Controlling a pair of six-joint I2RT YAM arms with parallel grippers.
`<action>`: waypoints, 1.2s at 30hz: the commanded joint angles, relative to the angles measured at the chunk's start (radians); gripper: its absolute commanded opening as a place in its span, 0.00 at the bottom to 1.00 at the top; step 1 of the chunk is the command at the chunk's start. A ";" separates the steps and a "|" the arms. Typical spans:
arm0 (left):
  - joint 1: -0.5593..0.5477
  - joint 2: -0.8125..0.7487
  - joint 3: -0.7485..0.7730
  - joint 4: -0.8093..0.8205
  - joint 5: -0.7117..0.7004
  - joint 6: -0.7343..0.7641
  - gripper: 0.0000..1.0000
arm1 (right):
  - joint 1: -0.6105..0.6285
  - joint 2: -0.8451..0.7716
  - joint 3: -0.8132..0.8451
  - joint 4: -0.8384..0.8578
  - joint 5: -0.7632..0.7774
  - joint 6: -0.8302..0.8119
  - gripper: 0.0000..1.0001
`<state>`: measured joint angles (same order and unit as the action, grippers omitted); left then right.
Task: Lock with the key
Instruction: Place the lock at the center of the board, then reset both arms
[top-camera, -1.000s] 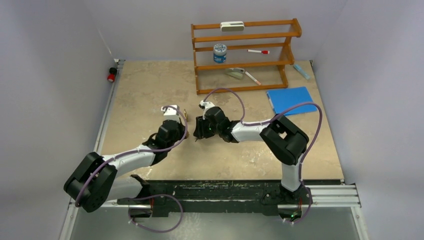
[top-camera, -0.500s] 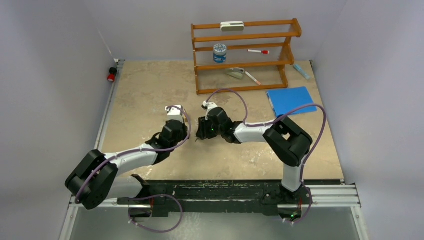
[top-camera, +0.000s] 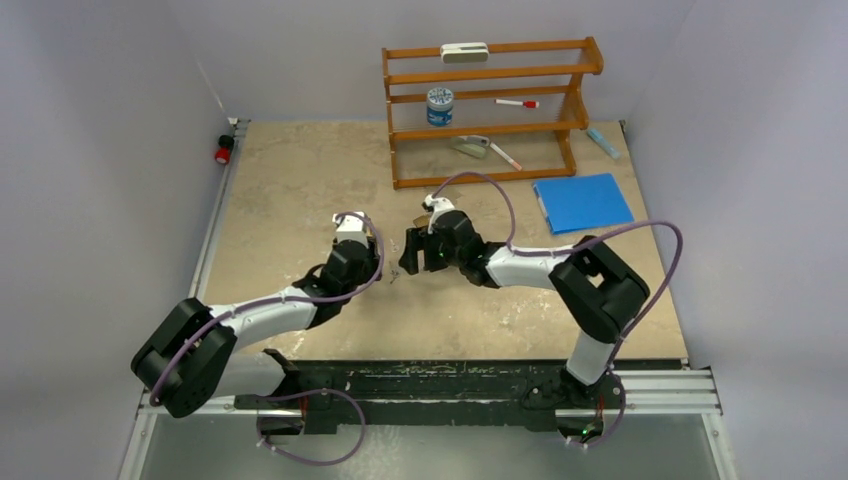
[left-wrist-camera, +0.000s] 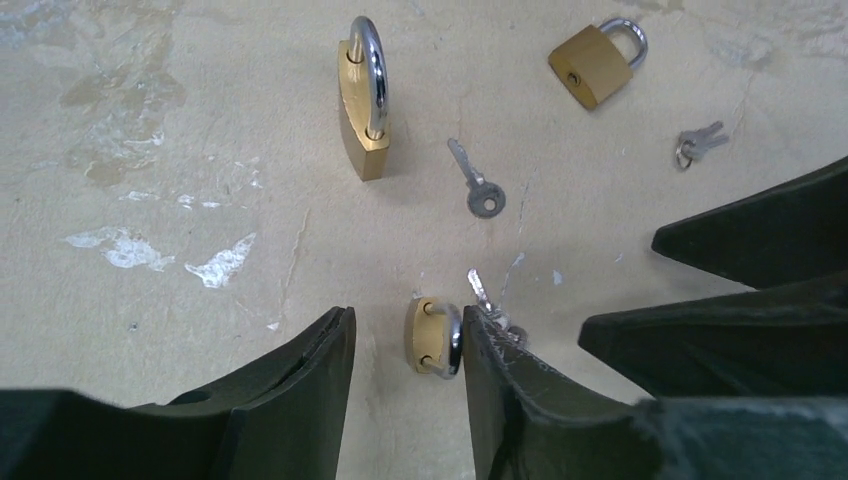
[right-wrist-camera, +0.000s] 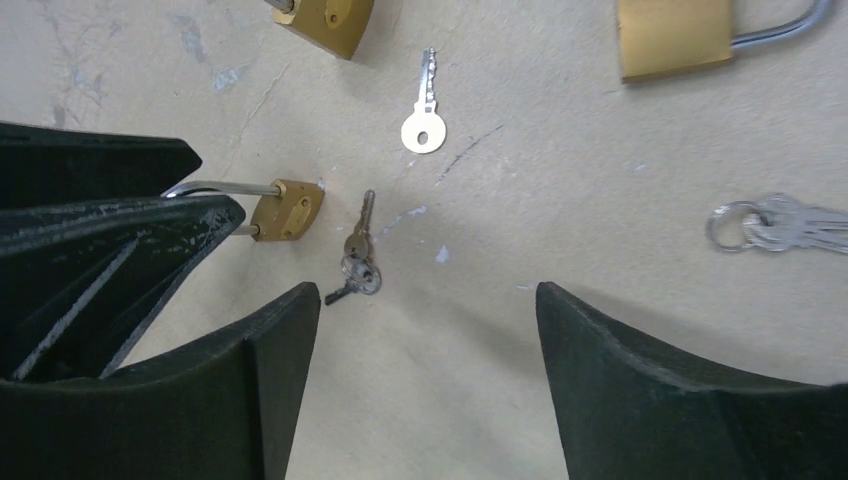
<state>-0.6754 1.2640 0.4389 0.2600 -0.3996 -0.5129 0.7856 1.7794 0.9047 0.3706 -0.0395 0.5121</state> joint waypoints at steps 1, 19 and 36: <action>-0.003 -0.034 0.063 0.006 -0.037 0.021 0.49 | -0.022 -0.101 -0.051 0.092 0.017 -0.017 0.86; 0.204 -0.174 0.191 -0.008 0.011 0.135 0.76 | -0.237 -0.382 -0.167 0.083 0.099 -0.086 0.99; 0.441 -0.116 0.187 0.107 0.079 0.104 0.77 | -0.408 -0.512 -0.278 0.008 0.409 0.009 0.99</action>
<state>-0.2546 1.1473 0.6083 0.2890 -0.3355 -0.4084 0.4213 1.3048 0.6674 0.4076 0.2405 0.4728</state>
